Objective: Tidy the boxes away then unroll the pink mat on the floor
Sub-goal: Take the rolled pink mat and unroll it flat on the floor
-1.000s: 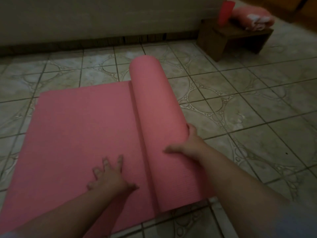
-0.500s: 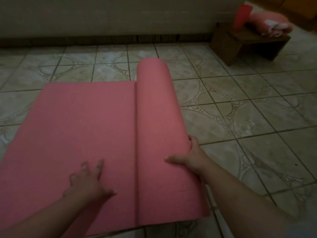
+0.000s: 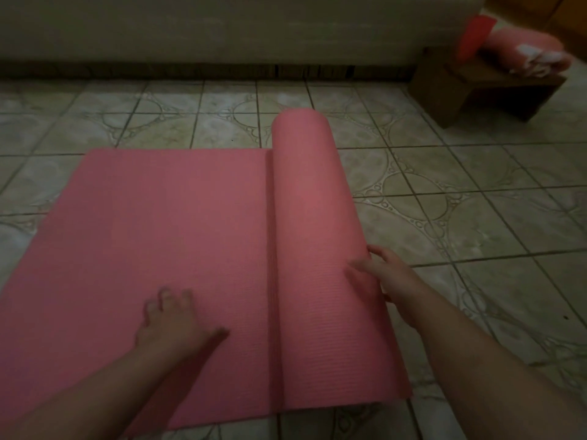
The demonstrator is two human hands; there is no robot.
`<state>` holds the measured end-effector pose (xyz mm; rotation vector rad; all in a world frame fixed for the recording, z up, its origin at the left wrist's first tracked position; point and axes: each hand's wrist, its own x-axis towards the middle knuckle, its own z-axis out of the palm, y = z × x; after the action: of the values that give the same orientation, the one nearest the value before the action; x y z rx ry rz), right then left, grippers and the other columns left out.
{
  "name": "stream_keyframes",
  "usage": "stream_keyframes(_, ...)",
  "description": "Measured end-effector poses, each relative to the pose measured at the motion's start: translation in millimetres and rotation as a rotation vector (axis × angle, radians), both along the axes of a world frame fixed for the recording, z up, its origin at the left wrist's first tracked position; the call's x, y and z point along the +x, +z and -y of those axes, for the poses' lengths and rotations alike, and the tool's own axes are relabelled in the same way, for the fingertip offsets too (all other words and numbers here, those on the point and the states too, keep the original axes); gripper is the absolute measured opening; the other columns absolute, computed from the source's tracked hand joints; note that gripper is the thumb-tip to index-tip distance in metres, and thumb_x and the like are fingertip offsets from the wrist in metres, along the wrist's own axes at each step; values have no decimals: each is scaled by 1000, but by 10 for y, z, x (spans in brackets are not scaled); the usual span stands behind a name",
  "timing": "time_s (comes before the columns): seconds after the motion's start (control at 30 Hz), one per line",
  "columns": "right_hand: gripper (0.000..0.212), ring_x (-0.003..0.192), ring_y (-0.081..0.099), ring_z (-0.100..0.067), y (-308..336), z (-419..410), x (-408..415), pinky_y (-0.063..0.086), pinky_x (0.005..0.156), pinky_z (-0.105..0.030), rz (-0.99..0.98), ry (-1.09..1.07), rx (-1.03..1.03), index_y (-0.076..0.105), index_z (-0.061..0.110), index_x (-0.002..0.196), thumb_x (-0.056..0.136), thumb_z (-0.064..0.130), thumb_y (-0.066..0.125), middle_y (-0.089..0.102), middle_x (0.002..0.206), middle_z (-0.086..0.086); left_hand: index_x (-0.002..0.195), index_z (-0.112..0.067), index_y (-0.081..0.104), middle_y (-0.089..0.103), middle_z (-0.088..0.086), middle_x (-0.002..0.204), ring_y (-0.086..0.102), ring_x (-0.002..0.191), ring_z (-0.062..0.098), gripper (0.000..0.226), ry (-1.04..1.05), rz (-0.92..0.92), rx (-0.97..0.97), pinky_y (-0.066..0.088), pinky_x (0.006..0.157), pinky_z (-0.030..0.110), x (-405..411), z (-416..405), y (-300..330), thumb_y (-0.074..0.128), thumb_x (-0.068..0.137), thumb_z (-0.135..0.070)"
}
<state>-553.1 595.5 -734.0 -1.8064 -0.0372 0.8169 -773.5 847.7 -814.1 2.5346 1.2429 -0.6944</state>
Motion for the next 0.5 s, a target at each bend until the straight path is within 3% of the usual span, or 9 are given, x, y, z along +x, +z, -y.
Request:
stream_keyframes(0.07, 104, 103, 62, -15, 32, -94, -7, 48, 76, -24, 17, 36, -48, 41, 17, 140, 52, 55, 80, 60, 127, -3, 150, -22, -3, -10, 18, 158, -4, 145, 40, 119, -20, 58, -12, 14, 117, 52, 118, 66, -17, 47, 63, -85)
stream_keyframes(0.17, 143, 121, 52, -20, 11, -222, -66, 41, 104, -37, 58, 90, -138, 25, 15, 147, 28, 70, 81, 49, 140, -2, 149, -29, -8, -15, 8, 159, -6, 146, 36, 120, -70, 93, -53, 15, 115, 54, 321, 133, -36, 51, 61, -85)
stream_keyframes(0.37, 155, 123, 48, -22, -92, -293, -60, 40, 105, -40, 25, 109, -229, 6, 26, 150, 22, 66, 83, 40, 146, -3, 148, -33, -12, -19, 13, 157, -9, 145, 38, 130, -57, 50, -77, 15, 113, 58, 394, 154, -125, 53, 50, -89)
stream_keyframes(0.5, 145, 109, 55, -20, -76, -274, 48, 49, 84, -35, -62, 101, -242, 14, 25, 148, 27, 64, 84, 46, 139, 0, 148, -33, -13, -19, 18, 156, -9, 144, 40, 131, -58, 54, -55, 15, 113, 59, 393, 179, -157, 50, 49, -91)
